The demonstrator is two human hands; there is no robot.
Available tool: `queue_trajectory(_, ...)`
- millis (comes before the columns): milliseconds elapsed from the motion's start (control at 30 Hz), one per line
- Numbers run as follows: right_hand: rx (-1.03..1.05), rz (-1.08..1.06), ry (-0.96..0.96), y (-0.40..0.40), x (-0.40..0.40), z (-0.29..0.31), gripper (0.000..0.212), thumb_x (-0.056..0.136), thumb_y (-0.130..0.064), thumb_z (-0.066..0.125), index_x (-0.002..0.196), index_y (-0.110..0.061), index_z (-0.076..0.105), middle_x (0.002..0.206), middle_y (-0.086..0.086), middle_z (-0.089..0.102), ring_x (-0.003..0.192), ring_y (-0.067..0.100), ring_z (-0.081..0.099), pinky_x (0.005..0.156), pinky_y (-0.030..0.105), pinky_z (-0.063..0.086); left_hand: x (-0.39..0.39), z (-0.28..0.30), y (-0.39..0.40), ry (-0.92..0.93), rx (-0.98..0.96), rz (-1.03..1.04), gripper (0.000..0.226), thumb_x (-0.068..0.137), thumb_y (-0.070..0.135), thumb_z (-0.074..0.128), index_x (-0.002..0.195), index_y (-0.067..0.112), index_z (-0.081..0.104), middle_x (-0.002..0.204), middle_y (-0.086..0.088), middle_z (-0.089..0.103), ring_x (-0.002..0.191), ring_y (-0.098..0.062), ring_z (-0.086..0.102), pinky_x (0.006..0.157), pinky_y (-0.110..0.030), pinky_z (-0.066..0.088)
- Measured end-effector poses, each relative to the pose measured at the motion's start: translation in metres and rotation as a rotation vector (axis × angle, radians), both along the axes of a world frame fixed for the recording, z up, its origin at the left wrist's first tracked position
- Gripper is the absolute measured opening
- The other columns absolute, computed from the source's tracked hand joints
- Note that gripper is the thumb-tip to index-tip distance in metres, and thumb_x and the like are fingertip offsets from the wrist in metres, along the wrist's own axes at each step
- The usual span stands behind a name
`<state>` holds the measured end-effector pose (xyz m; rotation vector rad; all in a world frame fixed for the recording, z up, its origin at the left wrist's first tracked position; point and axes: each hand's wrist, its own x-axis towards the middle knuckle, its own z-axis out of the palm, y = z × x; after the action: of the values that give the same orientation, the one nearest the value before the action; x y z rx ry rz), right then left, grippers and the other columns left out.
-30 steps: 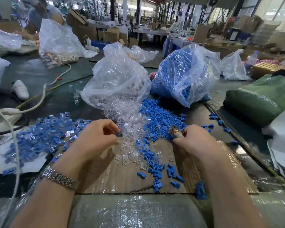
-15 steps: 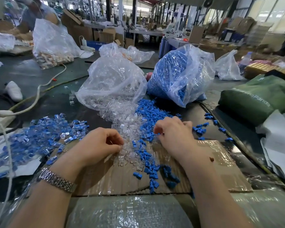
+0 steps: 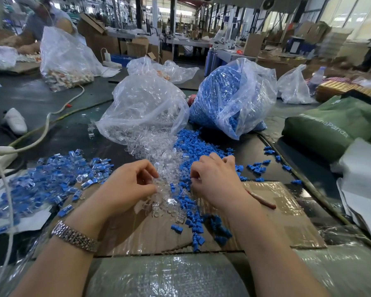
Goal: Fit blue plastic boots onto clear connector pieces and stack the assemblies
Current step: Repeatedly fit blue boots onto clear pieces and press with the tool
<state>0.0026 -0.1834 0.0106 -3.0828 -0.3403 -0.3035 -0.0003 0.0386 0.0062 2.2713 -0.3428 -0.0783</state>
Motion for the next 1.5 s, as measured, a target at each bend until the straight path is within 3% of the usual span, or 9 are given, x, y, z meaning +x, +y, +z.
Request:
queue_trajectory(67, 0.12, -0.003, -0.06, -0.002, -0.003, 0.002, 0.01, 0.101, -0.031, 0.047, 0.094, -0.025, 0.051, 0.09, -0.009, 0.053, 0.09, 0.016, 0.051, 0.096, 0.042, 0.037, 0.0, 0.002, 0.002, 0.042, -0.123, 0.016, 0.019, 0.089, 0.008, 0.074, 0.099, 0.024, 0.071, 0.08, -0.005, 0.07, 0.065, -0.005, 0.066, 0.06, -0.012, 0.05)
queue_trajectory(167, 0.457, 0.023, -0.004, -0.004, -0.007, 0.005, 0.012, 0.102, -0.027, 0.051, 0.093, -0.019, 0.049, 0.08, -0.004, 0.059, 0.074, 0.02, 0.058, 0.082, 0.042, 0.049, 0.0, 0.003, 0.003, 0.144, -0.286, 0.037, 0.013, 0.089, 0.016, 0.074, 0.093, 0.027, 0.078, 0.083, -0.001, 0.075, 0.069, -0.008, 0.07, 0.062, -0.014, 0.053)
queue_trajectory(233, 0.619, 0.036, 0.044, -0.003, -0.009, 0.007, 0.01, 0.103, -0.028, 0.053, 0.097, -0.02, 0.052, 0.083, -0.003, 0.062, 0.075, 0.017, 0.06, 0.074, 0.041, 0.054, 0.0, 0.005, 0.001, 0.248, -0.45, 0.046, 0.009, 0.084, 0.019, 0.077, 0.089, 0.026, 0.08, 0.084, -0.004, 0.076, 0.074, -0.014, 0.072, 0.066, -0.021, 0.058)
queue_trajectory(400, 0.876, 0.144, 0.075, 0.0, -0.006, 0.003, 0.003, 0.098, -0.027, 0.067, 0.096, -0.029, 0.068, 0.08, -0.011, 0.067, 0.076, 0.004, 0.064, 0.077, 0.03, 0.057, 0.005, 0.003, -0.005, 0.429, -0.833, 0.057, 0.021, 0.068, 0.009, 0.082, 0.089, 0.007, 0.078, 0.098, -0.021, 0.075, 0.082, -0.026, 0.073, 0.071, -0.029, 0.062)
queue_trajectory(500, 1.014, 0.197, 0.084, 0.003, -0.006, 0.002, 0.01, 0.091, -0.024, 0.076, 0.09, -0.027, 0.067, 0.078, -0.005, 0.071, 0.071, 0.01, 0.07, 0.076, 0.032, 0.061, 0.004, 0.001, -0.01, 0.469, -0.934, 0.042, 0.03, 0.066, 0.005, 0.082, 0.095, -0.001, 0.072, 0.102, -0.028, 0.073, 0.082, -0.027, 0.075, 0.069, -0.027, 0.061)
queue_trajectory(667, 1.147, 0.268, 0.06, 0.0, -0.007, 0.005, 0.009, 0.09, -0.016, 0.077, 0.094, -0.024, 0.076, 0.082, -0.004, 0.075, 0.075, 0.011, 0.072, 0.077, 0.024, 0.058, 0.005, 0.001, -0.013, 0.541, -1.034, 0.017, 0.028, 0.076, -0.001, 0.075, 0.103, -0.004, 0.073, 0.106, -0.026, 0.073, 0.086, -0.027, 0.075, 0.07, -0.026, 0.062)
queue_trajectory(800, 1.156, 0.295, 0.051, -0.005, -0.009, 0.008, 0.016, 0.093, -0.009, 0.072, 0.101, -0.022, 0.078, 0.089, -0.005, 0.077, 0.082, 0.011, 0.073, 0.081, 0.022, 0.057, 0.003, 0.002, -0.014, 0.572, -1.043, -0.006, 0.025, 0.079, -0.001, 0.073, 0.104, -0.002, 0.076, 0.107, -0.024, 0.074, 0.088, -0.025, 0.076, 0.069, -0.024, 0.061)
queue_trajectory(1100, 0.989, 0.317, 0.035, -0.002, -0.016, 0.009, 0.007, 0.093, -0.015, 0.074, 0.097, -0.021, 0.075, 0.084, -0.01, 0.073, 0.083, 0.008, 0.069, 0.079, 0.024, 0.058, 0.002, 0.003, -0.015, 0.56, -1.046, -0.006, 0.024, 0.075, -0.004, 0.075, 0.099, 0.0, 0.078, 0.1, -0.024, 0.075, 0.087, -0.028, 0.076, 0.07, -0.026, 0.062)
queue_trajectory(1500, 0.799, 0.375, -0.033, 0.001, -0.015, 0.004, 0.011, 0.091, -0.012, 0.074, 0.097, -0.02, 0.074, 0.086, -0.013, 0.068, 0.081, 0.008, 0.065, 0.076, 0.032, 0.057, -0.006, 0.008, -0.021, 0.419, -0.88, -0.001, 0.021, 0.067, 0.0, 0.075, 0.088, 0.002, 0.078, 0.094, -0.022, 0.076, 0.08, -0.025, 0.075, 0.069, -0.025, 0.061)
